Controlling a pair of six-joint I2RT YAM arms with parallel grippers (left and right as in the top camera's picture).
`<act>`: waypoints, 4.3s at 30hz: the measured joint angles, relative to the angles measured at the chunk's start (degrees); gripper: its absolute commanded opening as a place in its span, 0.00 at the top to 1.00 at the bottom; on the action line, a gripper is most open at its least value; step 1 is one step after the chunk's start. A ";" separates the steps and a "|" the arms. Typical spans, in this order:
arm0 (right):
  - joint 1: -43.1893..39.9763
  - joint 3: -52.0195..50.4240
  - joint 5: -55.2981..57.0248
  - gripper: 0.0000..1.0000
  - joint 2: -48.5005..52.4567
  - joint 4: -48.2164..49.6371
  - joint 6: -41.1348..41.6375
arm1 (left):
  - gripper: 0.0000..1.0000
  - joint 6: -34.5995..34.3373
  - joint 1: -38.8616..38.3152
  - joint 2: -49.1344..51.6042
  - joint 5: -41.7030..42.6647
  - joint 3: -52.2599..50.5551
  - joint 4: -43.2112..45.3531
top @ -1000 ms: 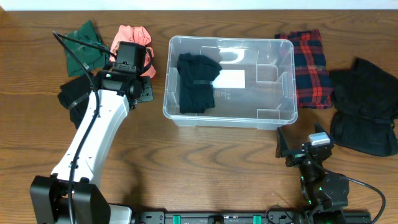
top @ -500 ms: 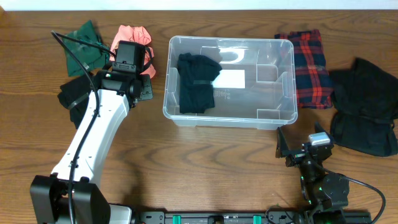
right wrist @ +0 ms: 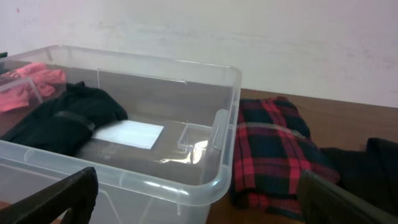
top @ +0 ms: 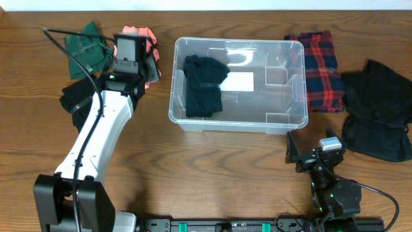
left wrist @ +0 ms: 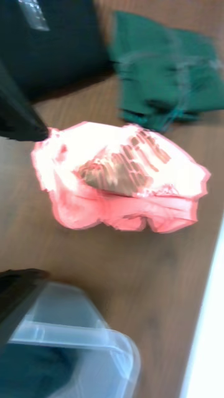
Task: Pack container
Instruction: 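Move the left gripper above the pink shirt, then grasp the pink shirt with the left gripper and lift, then carry the pink shirt into the container beside the black garment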
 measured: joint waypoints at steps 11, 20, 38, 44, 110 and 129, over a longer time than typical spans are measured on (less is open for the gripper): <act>0.00 0.00 0.00 0.01 0.00 0.02 -0.02 | 0.39 -1.44 1.11 4.76 -0.07 3.98 12.28; 0.00 0.00 0.00 0.01 0.00 0.00 -0.02 | 0.41 -0.28 3.76 13.40 -0.07 30.14 -7.72; 0.00 0.00 0.00 0.01 0.00 0.02 -0.02 | 0.35 3.58 5.49 32.61 -0.44 34.07 -5.29; 0.00 0.00 0.00 0.01 0.00 0.02 -0.02 | 0.29 4.20 5.49 34.88 0.00 34.07 -4.57; 0.00 0.00 0.00 0.01 0.00 0.02 -0.02 | 0.94 9.16 3.87 39.91 -5.62 32.48 -12.90; 0.00 0.00 0.00 0.01 0.00 0.00 -0.02 | 0.94 9.35 0.02 14.84 -8.35 32.48 -19.15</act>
